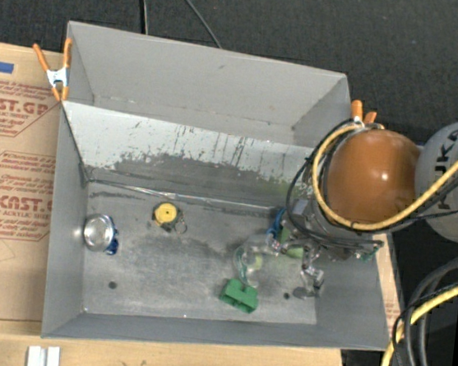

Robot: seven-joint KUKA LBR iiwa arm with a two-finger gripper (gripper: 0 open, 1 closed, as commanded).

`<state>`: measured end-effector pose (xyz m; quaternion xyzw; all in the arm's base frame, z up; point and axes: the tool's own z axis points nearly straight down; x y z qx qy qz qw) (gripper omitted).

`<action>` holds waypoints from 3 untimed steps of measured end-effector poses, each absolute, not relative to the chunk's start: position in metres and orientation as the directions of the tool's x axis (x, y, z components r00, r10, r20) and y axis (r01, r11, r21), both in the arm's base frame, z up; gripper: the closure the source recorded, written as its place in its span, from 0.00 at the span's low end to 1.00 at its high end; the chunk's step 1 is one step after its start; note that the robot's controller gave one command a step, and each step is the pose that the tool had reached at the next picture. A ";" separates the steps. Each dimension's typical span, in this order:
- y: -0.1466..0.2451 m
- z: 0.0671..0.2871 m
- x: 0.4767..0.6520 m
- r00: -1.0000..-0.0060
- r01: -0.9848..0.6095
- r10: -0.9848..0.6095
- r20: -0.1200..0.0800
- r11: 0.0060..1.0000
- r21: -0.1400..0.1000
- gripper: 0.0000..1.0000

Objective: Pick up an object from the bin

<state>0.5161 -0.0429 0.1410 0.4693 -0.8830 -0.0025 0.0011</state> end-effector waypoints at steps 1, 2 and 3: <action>0.010 0.067 0.500 -0.421 -0.907 -0.907 -0.001 0.421 0.008 0.00; 0.020 0.070 0.539 -0.100 -0.995 -0.995 -0.003 0.100 0.000 0.00; 0.003 0.069 0.485 0.028 -1.000 -1.000 -0.002 -0.028 0.005 0.00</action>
Offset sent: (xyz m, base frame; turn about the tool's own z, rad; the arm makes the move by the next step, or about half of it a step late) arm -0.0134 0.0485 -0.0710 -0.1551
